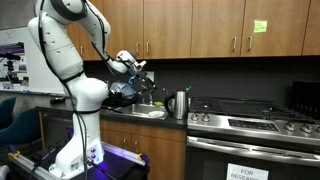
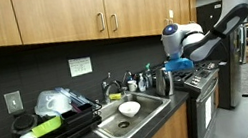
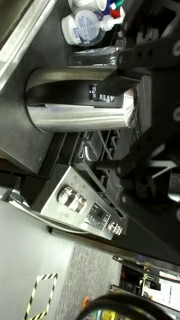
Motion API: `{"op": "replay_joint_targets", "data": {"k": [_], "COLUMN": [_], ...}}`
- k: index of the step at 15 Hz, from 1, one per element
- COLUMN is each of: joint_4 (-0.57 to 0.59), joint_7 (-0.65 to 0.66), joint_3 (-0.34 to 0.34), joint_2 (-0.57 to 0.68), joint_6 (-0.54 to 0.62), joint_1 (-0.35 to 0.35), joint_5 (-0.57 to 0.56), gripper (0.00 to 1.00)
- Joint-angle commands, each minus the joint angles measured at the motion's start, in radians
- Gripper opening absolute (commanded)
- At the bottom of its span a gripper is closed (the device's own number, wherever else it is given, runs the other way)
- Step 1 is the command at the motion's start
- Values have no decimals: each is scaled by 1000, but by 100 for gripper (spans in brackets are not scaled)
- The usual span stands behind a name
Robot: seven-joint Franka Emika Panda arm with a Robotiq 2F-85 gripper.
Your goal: Press the switch on the kettle
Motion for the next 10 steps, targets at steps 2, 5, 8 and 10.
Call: {"op": "replay_joint_targets", "data": {"k": [2,5,8,10], "joint_4": [25,36,56,80], "joint_7": [32,71,105,124], "joint_3": [-28,-48,-62,-67], "joint_2": [33,66,122,165], "joint_6": [73,137,182,188], "joint_1": [-13,-14,-22,-32], "joint_5": [-83,-95,-80,-87], "gripper": [29,7,0,0]}}
